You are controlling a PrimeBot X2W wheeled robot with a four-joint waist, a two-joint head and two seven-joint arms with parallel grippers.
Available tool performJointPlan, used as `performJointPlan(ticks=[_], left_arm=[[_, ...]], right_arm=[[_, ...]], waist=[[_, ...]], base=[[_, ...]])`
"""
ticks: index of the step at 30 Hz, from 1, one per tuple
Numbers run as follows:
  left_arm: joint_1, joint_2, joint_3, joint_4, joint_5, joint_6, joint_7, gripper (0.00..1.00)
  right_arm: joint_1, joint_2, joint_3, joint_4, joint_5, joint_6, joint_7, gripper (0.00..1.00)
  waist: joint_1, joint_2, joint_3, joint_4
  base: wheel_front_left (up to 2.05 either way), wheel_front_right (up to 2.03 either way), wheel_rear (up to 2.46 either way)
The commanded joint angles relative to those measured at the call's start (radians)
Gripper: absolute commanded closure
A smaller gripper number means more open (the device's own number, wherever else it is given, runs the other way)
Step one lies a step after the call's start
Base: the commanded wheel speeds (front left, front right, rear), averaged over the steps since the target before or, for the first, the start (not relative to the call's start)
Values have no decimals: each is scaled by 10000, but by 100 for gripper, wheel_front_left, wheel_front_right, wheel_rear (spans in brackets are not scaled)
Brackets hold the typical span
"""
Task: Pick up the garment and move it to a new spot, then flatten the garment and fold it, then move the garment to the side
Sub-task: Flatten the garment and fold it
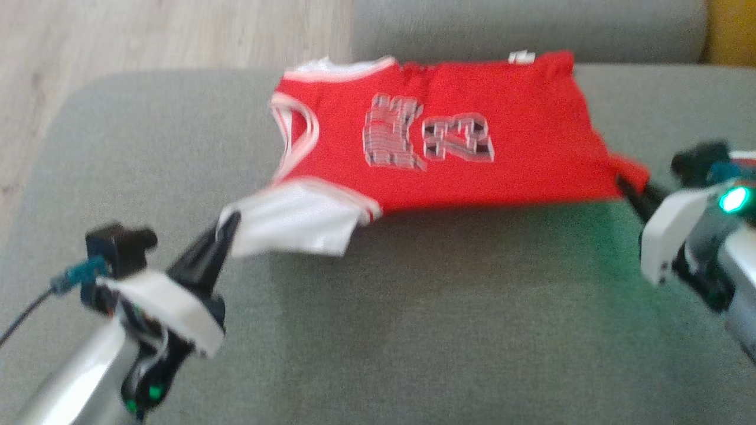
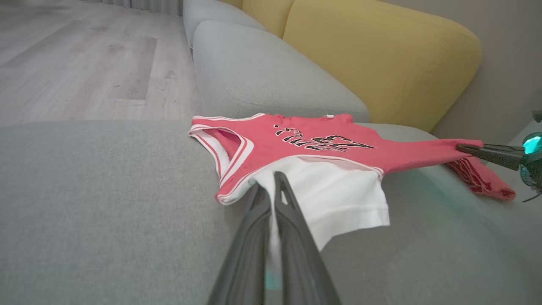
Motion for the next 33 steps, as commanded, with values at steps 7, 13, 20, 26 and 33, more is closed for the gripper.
performJointPlan(ticks=[7,13,20,26,33], left_arm=[[1373,1219,282,-2297,-709,662,884,100],[2066,1464,309,-3294,-1106,1099,1219,100],[1683,1279,537,-3280,-1063,1428,1116,100],[965,1069,487,-2673,-987,1498,1433,100],[-458,770,236,-1395,-911,1332,2309,100]], right_arm=[[1305,-760,276,-1001,774,19,753,100],[1910,-1092,113,-1743,1039,19,1242,100],[1906,-1036,-396,-2267,761,19,1543,100],[1513,-763,-732,-2441,411,19,1850,100],[813,-319,-1029,-2178,50,19,2403,100]], waist=[[3,0,-1244,-161],[3,0,-1269,-235],[3,0,-900,-357],[3,0,-450,-480],[3,0,247,-567]], base=[[0,0,0],[0,0,0],[0,0,0],[0,0,0],[0,0,0]])
